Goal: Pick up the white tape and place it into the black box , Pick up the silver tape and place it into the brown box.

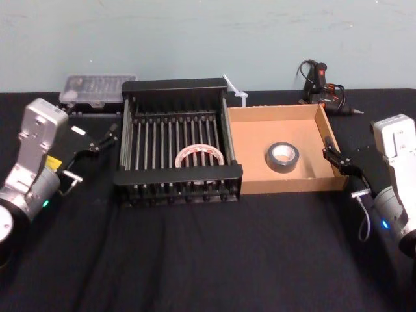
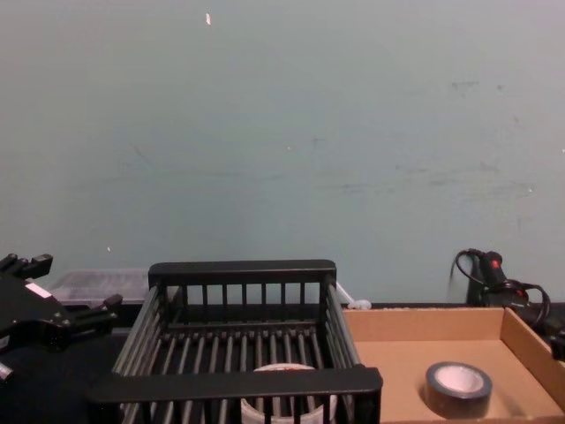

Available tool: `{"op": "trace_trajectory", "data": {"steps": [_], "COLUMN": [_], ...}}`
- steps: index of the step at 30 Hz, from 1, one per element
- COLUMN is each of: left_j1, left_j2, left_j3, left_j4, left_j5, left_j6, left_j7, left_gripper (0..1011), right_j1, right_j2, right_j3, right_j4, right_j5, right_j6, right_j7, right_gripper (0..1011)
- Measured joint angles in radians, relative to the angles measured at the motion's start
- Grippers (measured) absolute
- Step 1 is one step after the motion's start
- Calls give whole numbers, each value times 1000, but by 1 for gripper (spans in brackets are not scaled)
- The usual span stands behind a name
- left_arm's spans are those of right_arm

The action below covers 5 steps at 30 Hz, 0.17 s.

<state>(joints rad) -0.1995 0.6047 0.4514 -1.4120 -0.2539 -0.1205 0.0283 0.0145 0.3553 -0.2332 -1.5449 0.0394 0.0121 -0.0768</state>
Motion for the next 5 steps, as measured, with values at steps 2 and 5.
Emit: {"op": "trace_trajectory", "data": {"steps": [2,5], "left_j1": [0,0], "left_j2": [0,0], "left_j3": [0,0], "left_j4": [0,0], "left_j5": [0,0], "left_j6": [0,0], "left_j7": [0,0], "left_gripper": [1001,1001], "right_j1": [0,0], "right_j2": [0,0], "right_j3": [0,0], "right_j4": [0,0], "right_j5": [0,0], "right_j6": [0,0], "right_j7": [0,0], "right_gripper": [1002,1002]}}
